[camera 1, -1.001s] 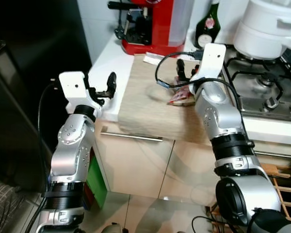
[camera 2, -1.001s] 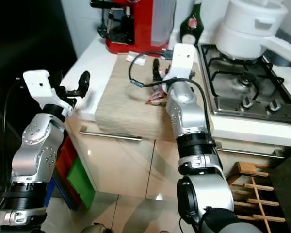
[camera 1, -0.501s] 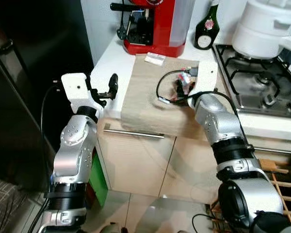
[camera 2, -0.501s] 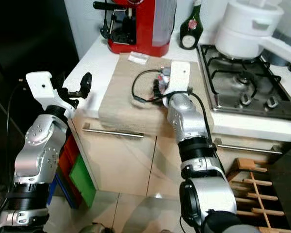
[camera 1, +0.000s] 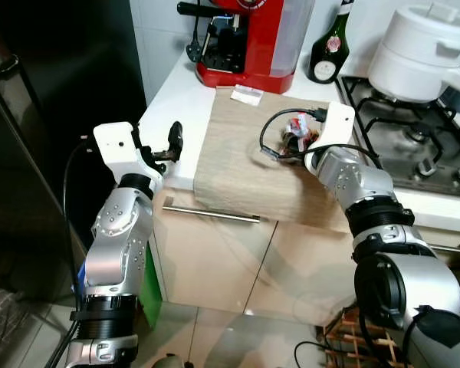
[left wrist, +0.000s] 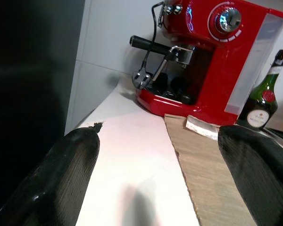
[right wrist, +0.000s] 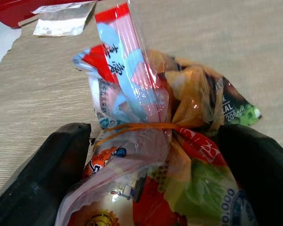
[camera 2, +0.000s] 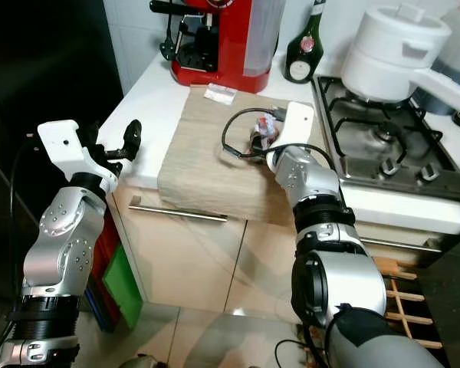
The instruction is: Restocking fridge
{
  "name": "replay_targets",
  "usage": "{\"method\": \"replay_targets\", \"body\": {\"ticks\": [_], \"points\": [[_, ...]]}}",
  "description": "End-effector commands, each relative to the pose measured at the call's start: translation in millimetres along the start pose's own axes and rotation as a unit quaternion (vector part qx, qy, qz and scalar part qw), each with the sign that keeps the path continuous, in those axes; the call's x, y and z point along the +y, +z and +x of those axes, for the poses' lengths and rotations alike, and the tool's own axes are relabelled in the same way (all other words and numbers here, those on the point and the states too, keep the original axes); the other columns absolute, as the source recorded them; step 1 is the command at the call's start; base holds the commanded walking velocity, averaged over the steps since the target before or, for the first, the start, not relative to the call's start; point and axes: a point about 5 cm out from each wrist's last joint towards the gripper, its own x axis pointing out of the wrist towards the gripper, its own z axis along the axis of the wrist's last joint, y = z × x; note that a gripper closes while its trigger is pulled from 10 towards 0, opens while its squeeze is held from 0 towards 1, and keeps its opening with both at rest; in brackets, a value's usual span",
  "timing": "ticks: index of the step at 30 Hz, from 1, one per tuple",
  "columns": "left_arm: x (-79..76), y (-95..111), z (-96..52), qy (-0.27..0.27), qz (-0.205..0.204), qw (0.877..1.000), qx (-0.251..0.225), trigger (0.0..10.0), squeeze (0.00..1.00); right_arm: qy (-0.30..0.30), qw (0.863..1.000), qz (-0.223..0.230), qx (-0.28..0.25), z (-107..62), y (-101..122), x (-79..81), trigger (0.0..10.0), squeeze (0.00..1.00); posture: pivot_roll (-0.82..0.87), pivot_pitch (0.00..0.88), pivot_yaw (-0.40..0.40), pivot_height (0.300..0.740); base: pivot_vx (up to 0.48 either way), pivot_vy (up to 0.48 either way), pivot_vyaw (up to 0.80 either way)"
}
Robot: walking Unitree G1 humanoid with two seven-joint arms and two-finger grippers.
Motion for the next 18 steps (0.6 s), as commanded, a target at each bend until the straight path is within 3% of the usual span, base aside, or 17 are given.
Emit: {"method": "replay_targets", "body": {"ticks": [1, 8, 9, 10, 11, 12, 18], "points": [[-0.2, 2, -1.1, 0.005, -0.009, 1.0, 0.0, 10.0, 0.0, -0.016, 0.994, 0.021, 0.104, 2.7, -43, -10.8, 10.0, 0.0, 0.03, 0.0, -0.065, 0.74, 0.0, 0.0, 0.0], [2.6, -1, -2.2, 0.016, -0.025, 1.0, 0.011, 10.0, 0.0, -0.016, 0.99, 0.019, 0.137, 2.6, -58, -16.3, 10.0, 0.0, 0.03, 0.0, -0.064, 0.74, 0.0, 0.0, 0.0], [2.7, -1, -2.0, 0.016, -0.025, 0.999, 0.012, 10.0, 0.0, -0.016, 0.99, 0.014, 0.139, 2.6, -59, -17.1, 9.3, 0.0, 0.03, 0.0, -0.064, 0.74, 0.0, 0.0, 0.0], [2.6, -1, -1.6, 0.016, -0.026, 0.999, 0.013, 10.0, 0.0, -0.017, 0.99, 0.012, 0.14, 2.5, -60, -17.9, 3.5, 0.0, 0.03, 0.0, -0.064, 0.74, 0.0, 0.0, 0.0], [2.6, -2, -1.4, 0.016, -0.027, 0.999, 0.013, 10.0, 0.0, -0.018, 0.99, 0.012, 0.14, 2.5, -60, -18.4, 3.5, 0.0, 0.03, 0.0, -0.064, 0.74, 0.0, 0.0, 0.0], [2.6, -2, -1.0, 0.016, -0.028, 0.999, 0.015, 10.0, 0.0, -0.017, 0.99, 0.011, 0.14, 2.6, -61, -18.2, 0.0, 0.0, 0.03, 0.0, -0.064, 0.74, 0.0, 0.0, 0.0], [2.5, -3, 0.8, 0.015, -0.03, 0.999, 0.02, 10.0, 0.0, -0.01, 0.99, 0.025, 0.137, 3.1, -63, -15.9, 0.0, 0.0, 0.04, 0.0, -0.061, 0.74, 0.0, 0.0, 0.0]]}}
